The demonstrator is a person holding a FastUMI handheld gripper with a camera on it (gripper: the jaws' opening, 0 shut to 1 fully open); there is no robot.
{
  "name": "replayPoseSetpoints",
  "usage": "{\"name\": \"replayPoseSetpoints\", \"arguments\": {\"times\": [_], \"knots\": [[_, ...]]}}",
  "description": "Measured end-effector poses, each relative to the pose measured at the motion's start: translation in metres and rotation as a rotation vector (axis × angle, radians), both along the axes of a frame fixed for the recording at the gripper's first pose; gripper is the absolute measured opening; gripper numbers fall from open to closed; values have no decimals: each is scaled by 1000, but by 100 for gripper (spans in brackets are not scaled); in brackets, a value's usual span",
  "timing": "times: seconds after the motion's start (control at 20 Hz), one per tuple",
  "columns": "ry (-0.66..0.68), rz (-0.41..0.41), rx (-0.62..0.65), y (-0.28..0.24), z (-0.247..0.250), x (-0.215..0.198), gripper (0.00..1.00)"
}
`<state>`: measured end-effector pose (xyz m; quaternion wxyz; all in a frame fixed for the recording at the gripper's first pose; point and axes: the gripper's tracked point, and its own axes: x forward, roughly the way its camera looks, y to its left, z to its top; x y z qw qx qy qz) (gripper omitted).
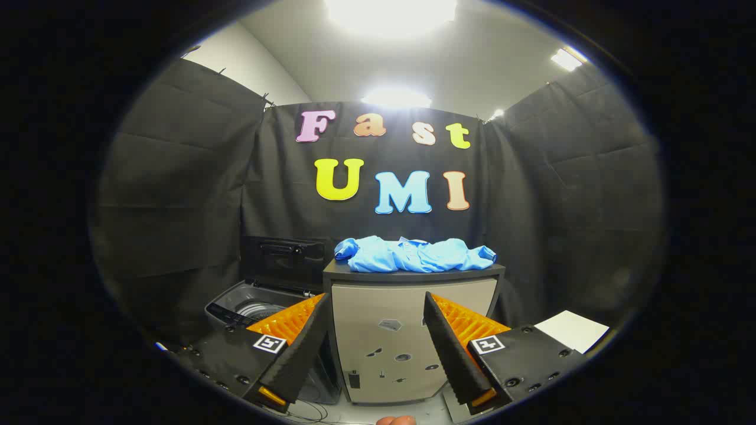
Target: Put the clothes into the washing machine and then close the washing machine lid.
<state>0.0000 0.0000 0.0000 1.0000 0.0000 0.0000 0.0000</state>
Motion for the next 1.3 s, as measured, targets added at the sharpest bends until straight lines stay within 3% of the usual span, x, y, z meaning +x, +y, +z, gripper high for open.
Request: {"name": "replayPoseSetpoints", "arguments": {"times": [1.3], "knots": [[1, -1, -20, -2, 1, 6, 98]]}}
